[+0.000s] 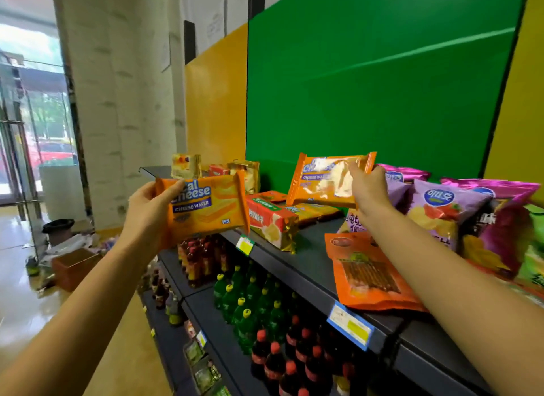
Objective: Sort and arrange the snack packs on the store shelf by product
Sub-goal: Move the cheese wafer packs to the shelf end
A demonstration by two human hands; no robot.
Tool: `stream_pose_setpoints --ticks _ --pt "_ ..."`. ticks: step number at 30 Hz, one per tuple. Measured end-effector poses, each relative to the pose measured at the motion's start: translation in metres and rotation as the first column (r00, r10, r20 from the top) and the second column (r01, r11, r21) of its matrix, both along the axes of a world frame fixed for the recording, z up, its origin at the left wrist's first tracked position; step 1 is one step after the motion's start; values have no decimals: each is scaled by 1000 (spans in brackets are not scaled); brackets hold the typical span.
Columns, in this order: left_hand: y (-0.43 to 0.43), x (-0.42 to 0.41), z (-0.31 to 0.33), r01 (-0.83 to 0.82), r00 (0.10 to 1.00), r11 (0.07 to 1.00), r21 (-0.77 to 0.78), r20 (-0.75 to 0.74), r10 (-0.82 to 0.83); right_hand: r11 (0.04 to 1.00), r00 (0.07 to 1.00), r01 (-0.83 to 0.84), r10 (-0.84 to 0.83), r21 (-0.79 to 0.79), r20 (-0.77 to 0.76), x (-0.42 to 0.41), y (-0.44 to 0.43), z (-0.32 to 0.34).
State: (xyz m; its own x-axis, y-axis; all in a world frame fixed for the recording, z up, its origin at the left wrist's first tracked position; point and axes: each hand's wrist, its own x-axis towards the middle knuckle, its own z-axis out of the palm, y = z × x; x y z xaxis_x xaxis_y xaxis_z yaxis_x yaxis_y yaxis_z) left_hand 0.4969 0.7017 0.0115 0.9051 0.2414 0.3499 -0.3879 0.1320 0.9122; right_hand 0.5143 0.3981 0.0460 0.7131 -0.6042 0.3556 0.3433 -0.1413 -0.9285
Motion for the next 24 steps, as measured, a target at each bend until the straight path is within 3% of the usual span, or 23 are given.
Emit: stream_pose_setpoints --ticks 9,15,24 --pt "-2 122 18 98 994 994 -40 50 -96 991 992 118 -120 -71 -33 66 -3 13" --pt "-21 213 34 254 963 967 0 92 -253 953 961 275 -277 -124 2 106 -13 9" --pt "-85 333 49 581 803 793 184 29 -596 869 875 484 -477 -100 89 151 -11 24"
